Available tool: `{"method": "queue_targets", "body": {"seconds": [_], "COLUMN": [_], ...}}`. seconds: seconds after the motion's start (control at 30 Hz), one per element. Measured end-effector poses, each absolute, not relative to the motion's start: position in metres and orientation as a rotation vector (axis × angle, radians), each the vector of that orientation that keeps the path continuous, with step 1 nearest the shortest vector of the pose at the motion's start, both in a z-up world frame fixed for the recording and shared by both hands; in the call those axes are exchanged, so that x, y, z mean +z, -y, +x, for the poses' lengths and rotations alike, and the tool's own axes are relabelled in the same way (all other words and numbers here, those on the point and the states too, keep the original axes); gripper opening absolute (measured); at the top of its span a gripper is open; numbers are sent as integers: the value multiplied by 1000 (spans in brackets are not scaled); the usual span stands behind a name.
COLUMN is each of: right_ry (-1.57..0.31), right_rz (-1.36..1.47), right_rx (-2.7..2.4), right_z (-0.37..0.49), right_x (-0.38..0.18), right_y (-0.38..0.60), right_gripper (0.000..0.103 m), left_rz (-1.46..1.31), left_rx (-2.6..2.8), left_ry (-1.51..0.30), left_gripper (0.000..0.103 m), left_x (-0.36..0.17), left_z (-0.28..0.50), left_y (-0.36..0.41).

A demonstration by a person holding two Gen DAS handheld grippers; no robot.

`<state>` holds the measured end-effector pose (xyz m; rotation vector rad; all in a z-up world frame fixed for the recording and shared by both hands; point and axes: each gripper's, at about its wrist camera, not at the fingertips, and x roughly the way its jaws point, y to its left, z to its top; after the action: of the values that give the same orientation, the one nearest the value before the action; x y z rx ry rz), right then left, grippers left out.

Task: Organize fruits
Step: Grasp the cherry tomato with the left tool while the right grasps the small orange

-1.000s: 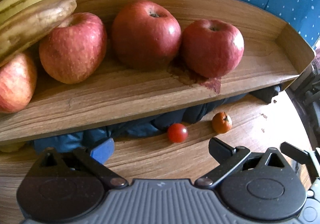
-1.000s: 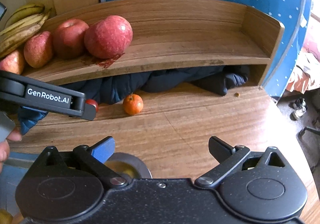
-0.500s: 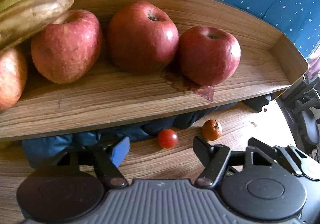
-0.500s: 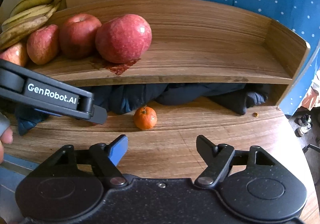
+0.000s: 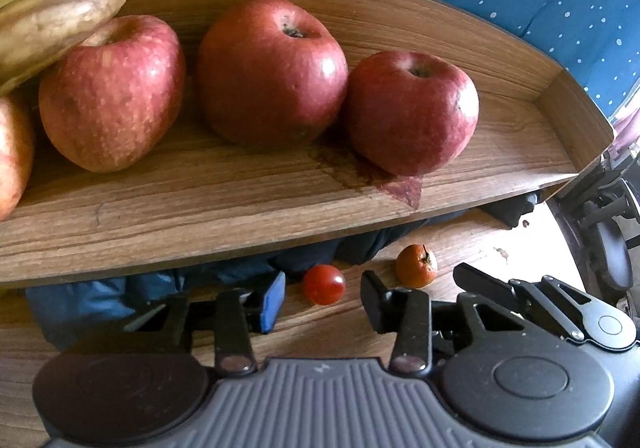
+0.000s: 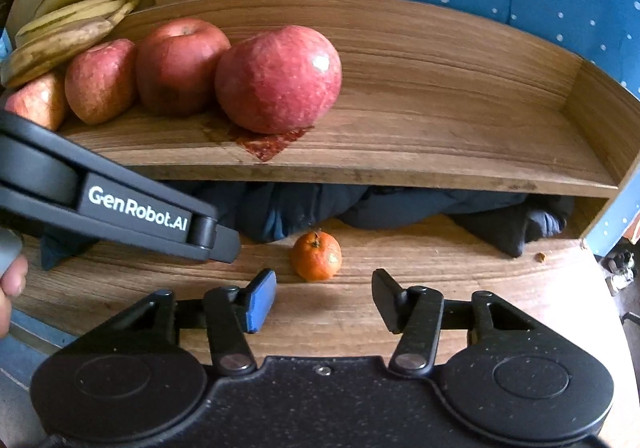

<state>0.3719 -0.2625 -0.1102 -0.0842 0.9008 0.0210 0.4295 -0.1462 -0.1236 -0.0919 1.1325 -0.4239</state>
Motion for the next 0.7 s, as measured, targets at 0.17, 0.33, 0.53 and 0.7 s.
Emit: {"method": "queue_targets", "body": {"seconds": [0.17, 0.33, 0.53, 0.7], "right_ry": [-902, -900, -897, -895], "right_rz": [-90, -96, -88, -90], "right_rx": [24, 24, 15, 19], "right_z": [374, 376, 372, 371], "right_x": [-112, -114, -117, -119], "right_y": [259, 257, 257, 258], "right_gripper": [47, 45, 43, 36], "left_rz": [-90, -90, -87, -82], "left_rx": [-425, -427, -434, -434], "left_ry": [-1138, -1139, -1140, -1138], "left_gripper": [39, 32, 27, 26], "left_x": [-125, -126, -127, -127], "left_z": [431, 431, 430, 430], "left_y": [145, 145, 144, 146]}}
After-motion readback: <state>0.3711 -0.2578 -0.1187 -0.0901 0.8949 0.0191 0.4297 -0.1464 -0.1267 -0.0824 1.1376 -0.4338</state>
